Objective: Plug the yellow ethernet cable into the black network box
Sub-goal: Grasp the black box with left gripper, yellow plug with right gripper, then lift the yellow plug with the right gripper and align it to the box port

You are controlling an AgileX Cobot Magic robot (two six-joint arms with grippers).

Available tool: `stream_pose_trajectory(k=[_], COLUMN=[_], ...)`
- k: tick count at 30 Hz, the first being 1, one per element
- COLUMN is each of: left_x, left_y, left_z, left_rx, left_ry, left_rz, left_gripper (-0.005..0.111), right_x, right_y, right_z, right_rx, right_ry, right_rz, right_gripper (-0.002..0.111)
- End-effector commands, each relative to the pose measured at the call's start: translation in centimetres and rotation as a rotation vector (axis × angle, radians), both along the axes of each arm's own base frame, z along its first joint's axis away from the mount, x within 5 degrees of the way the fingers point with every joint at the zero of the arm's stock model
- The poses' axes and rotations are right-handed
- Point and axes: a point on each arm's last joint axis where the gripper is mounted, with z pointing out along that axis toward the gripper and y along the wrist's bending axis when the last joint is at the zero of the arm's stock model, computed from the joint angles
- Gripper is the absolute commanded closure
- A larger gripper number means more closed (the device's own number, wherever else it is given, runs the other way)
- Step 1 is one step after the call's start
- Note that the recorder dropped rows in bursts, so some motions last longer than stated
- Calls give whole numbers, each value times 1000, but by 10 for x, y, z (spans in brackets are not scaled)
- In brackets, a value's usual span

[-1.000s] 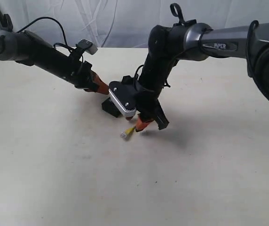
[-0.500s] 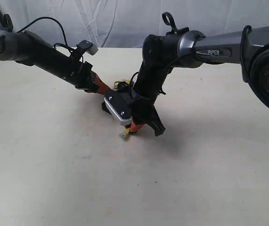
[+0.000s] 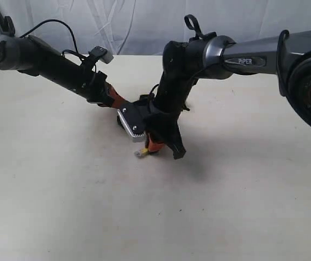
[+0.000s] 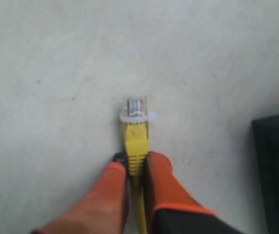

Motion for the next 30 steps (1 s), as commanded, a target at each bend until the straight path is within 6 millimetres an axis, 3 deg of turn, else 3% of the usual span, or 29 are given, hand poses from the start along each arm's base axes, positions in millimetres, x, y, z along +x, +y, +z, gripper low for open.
stream_pose_trajectory(k=[1,9,16,19,26,30], left_x=[0,1,3,4,7,11], left_y=[-2,-2,-2,-2,1,1], left_z=[1,2,2,2,1,7], left_rx=[-19,-21,-37,-37,-10,-10], left_ry=[10,10,34,61,104,146], left_rz=[2,5,64,107,181,213], left_gripper=[107,107,107,107,107,107], right_x=[10,11,21,22,13,15], right_y=[-5,-22,-47,-49,-40,-36], right_z=[1,30,32,33,30,39], right_rx=[-43,-135,-151,-158,-209,-199], right_ry=[-52,-91,24,42,100,110], right_rz=[-259,-337,-692,-881,-1045,-1124], right_gripper=[109,109,109,109,109,109])
